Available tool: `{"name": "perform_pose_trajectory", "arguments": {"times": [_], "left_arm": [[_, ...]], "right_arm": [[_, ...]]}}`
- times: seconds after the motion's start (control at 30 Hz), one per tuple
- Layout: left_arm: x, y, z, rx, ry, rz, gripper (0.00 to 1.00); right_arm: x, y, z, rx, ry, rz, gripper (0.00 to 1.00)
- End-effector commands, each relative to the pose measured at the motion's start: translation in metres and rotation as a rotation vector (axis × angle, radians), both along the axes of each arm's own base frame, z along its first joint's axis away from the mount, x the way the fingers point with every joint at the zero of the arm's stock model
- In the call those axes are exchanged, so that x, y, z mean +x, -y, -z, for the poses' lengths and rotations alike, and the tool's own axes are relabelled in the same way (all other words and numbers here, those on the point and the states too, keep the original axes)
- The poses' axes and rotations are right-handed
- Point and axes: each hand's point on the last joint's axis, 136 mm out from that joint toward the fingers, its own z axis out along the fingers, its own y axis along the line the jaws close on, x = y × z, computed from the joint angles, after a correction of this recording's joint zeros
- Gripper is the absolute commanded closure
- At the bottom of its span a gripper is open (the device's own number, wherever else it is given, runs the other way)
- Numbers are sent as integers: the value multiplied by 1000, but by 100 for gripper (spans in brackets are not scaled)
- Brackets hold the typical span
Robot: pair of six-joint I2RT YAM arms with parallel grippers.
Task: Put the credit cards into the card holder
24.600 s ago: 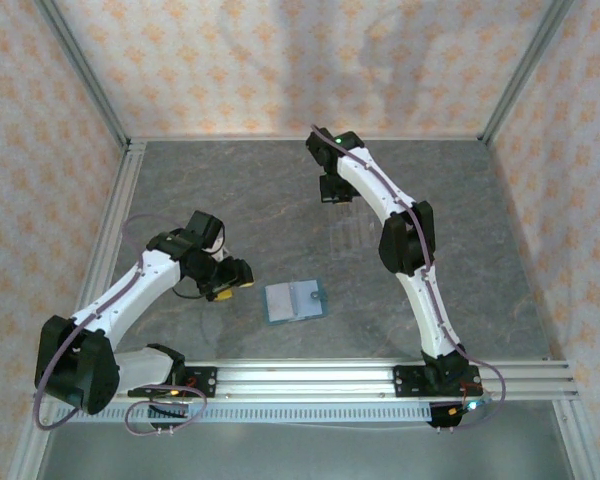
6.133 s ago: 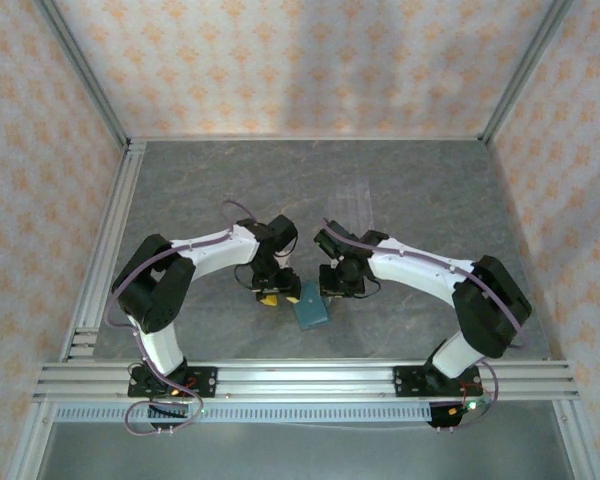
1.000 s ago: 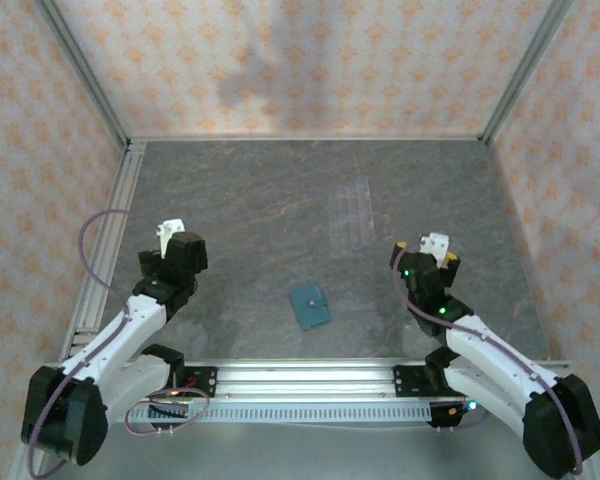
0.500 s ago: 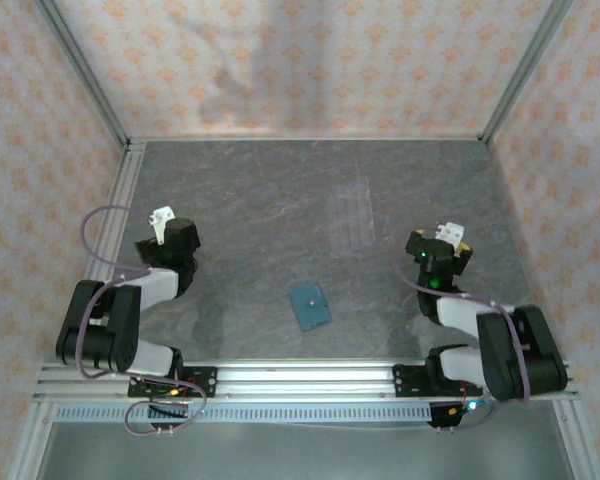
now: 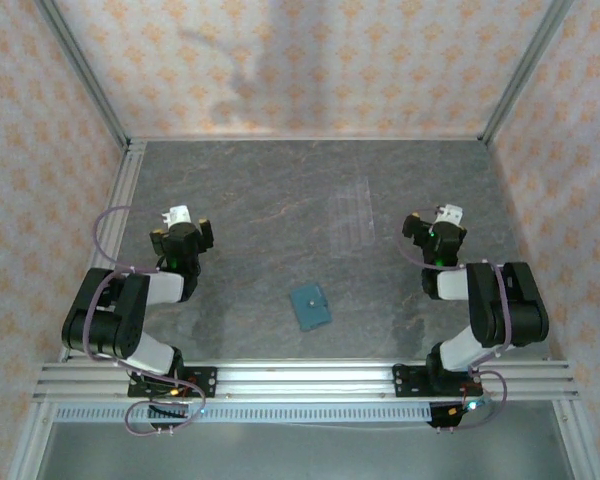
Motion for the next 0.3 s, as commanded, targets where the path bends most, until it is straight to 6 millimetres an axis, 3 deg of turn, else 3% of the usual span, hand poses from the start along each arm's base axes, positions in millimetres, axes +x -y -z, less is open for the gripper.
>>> {"name": "perform_pose_trajectory", "arguments": {"times": [0.0,0.27], "left_arm": [[9,4,-15,14,41,22,0],[14,16,-11,-9,24,117,0]], "right_arm": [[1,-3,1,16,-13,-25,1],[0,-13,-1,-55,-7,-35,1]]}}
